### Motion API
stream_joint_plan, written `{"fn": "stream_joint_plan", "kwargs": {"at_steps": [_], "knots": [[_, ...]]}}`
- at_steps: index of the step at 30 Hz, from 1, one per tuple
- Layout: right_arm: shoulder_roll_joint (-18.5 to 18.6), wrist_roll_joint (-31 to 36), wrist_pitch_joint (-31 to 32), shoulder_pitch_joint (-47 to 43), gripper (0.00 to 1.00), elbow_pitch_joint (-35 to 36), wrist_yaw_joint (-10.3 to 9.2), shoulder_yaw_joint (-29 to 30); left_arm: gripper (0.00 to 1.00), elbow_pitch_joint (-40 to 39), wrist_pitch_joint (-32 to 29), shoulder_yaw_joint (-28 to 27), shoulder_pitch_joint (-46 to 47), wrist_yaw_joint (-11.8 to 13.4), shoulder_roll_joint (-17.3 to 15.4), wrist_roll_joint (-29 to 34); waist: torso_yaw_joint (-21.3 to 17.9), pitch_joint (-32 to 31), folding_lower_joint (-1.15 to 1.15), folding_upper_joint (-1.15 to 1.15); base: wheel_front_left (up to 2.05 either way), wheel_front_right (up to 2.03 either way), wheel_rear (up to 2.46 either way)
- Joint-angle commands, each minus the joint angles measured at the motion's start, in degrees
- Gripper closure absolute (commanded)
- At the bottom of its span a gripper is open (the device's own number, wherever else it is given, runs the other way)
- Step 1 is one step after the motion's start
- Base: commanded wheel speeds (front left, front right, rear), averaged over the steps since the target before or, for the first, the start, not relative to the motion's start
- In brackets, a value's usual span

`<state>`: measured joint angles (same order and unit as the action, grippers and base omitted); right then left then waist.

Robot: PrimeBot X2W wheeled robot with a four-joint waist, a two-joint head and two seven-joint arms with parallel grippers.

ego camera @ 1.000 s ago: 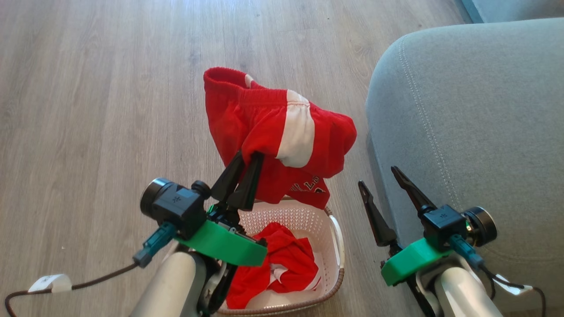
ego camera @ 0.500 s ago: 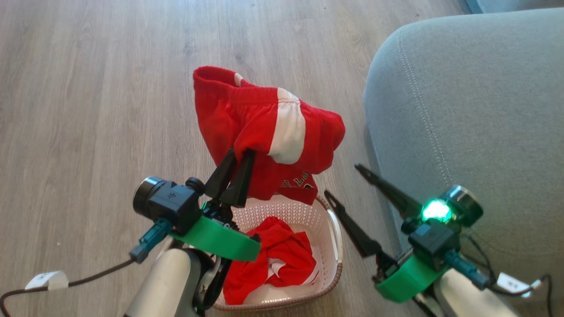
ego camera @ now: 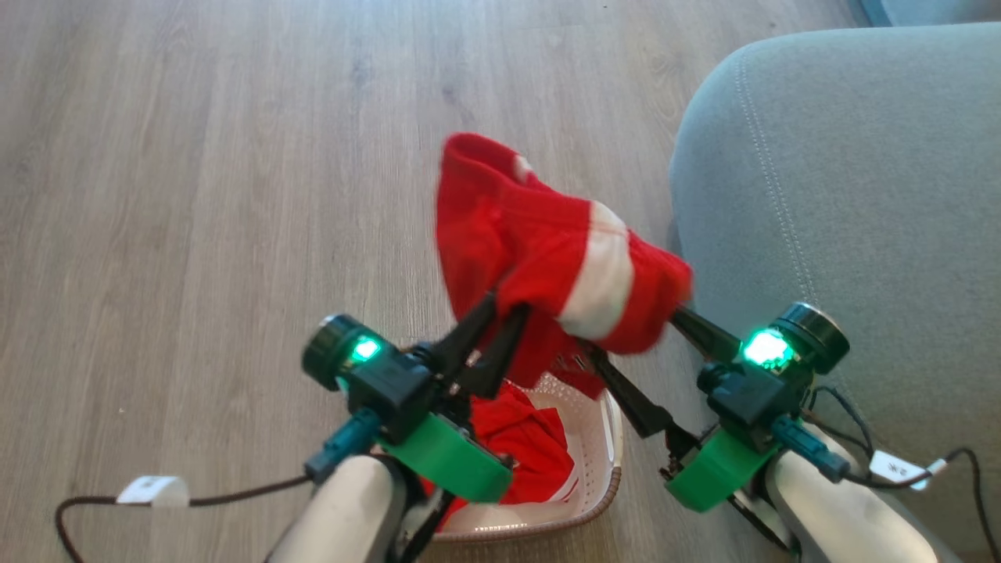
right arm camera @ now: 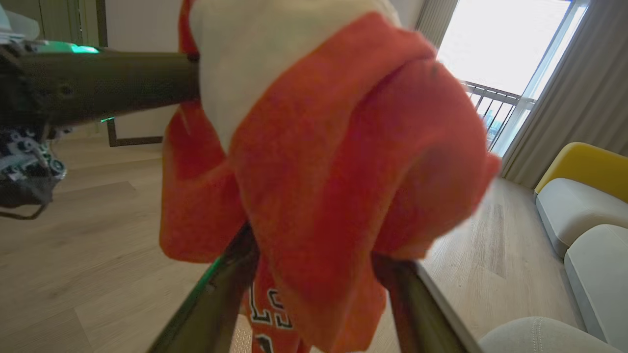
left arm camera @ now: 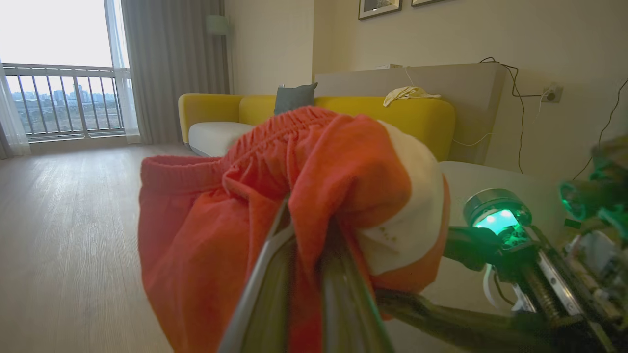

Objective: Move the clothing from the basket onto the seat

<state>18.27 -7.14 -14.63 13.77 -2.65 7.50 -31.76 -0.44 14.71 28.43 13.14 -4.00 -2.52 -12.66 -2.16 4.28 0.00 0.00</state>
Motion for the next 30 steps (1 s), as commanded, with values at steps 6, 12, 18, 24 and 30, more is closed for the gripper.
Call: {"fn": "stream_joint_plan", "kwargs": {"at_steps": [6, 12, 18, 24, 30], "knots": [[0.65, -0.46, -0.37, 4.54, 0.0, 0.12, -0.01, -3.43, 1.0, -1.52, 0.29, 2.12, 2.75, -0.8, -0.36, -0.43, 1.08, 0.22, 0.0, 0.0, 0.0, 0.0, 0.0], [-0.72, -0.44, -0.37, 6.03, 0.0, -0.48, -0.01, -5.1, 1.0, 0.69, 0.29, 4.18, 2.61, -1.21, -0.36, -1.33, 1.4, 0.34, 0.0, 0.0, 0.0, 0.0, 0.0], [-2.37, -0.74, -0.37, 5.35, 1.0, -1.29, -0.01, -3.43, 1.0, 1.68, 0.29, 4.07, 2.87, -0.91, -0.36, -2.16, 1.8, 0.54, 0.0, 0.0, 0.0, 0.0, 0.0], [-3.86, -0.36, -0.37, 4.03, 1.0, -0.57, -0.01, -0.07, 0.28, 1.95, 0.29, 3.44, 2.86, -0.32, -0.36, -2.05, 1.79, 0.28, 0.0, 0.0, 0.0, 0.0, 0.0], [-4.92, 0.65, -0.37, 2.57, 1.0, -0.51, -0.01, 3.74, 0.0, 2.91, 0.29, 2.74, 2.6, 0.07, -0.36, -2.47, 1.55, -0.18, 0.0, 0.0, 0.0, 0.0, 0.0]]}}
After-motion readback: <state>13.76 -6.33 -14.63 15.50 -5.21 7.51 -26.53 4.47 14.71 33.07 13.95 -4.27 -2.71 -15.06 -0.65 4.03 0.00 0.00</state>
